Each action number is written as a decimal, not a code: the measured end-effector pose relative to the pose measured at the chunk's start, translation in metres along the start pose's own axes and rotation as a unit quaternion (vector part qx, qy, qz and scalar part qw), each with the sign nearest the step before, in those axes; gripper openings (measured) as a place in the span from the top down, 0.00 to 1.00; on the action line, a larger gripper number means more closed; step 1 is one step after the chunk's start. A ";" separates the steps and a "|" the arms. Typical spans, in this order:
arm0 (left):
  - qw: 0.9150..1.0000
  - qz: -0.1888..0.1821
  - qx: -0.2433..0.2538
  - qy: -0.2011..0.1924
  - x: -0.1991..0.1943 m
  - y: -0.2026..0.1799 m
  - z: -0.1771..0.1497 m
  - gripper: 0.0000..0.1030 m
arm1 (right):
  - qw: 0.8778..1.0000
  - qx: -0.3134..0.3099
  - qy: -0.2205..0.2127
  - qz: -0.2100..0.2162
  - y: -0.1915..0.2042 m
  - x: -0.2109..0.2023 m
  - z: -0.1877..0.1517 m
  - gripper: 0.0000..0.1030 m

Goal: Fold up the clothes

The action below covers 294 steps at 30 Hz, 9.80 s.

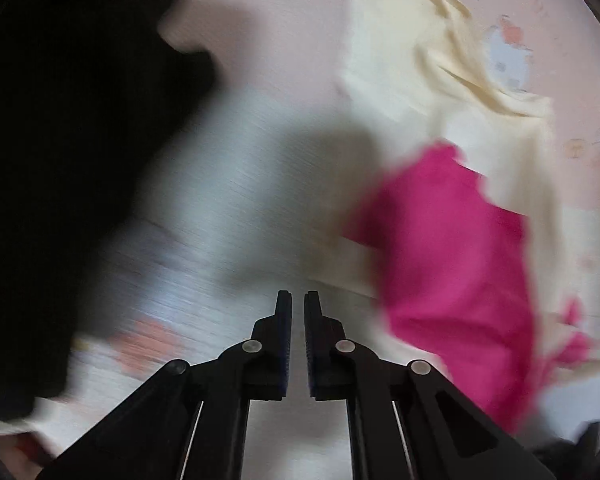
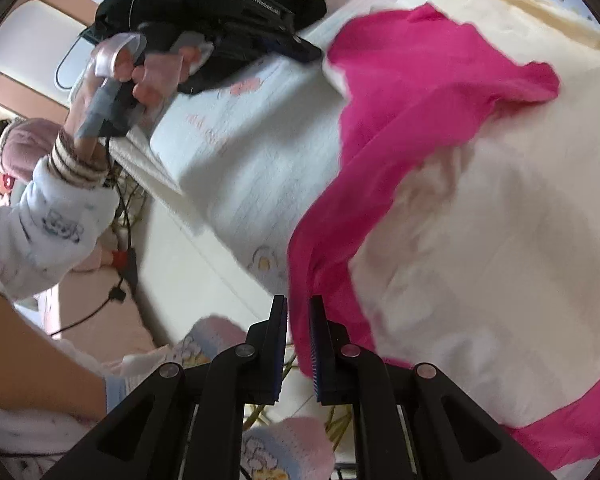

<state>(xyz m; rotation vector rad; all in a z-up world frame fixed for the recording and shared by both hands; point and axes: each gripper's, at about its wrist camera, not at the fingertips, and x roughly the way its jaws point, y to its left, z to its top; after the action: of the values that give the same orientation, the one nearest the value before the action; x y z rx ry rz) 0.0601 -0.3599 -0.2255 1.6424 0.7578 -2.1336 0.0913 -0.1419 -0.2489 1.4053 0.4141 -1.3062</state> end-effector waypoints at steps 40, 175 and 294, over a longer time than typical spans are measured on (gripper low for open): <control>0.918 -0.051 0.383 -0.086 0.000 0.000 -0.031 0.42 | 0.976 -0.042 -0.004 -0.215 0.012 0.034 0.026 0.38; 0.987 -0.145 0.024 0.064 0.056 -0.015 0.089 0.44 | 0.991 0.108 -0.038 -0.069 0.028 0.047 0.045 0.95; 0.878 -0.067 0.475 0.001 0.044 -0.304 -0.242 0.83 | 0.708 0.585 -0.385 0.092 -0.171 -0.098 -0.238 0.92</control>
<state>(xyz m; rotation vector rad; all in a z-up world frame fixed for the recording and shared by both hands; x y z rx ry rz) 0.0643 0.0302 -0.2513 2.0291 -0.2967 -2.8278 0.0284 0.1561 -0.3002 1.5664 -1.3336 -1.9168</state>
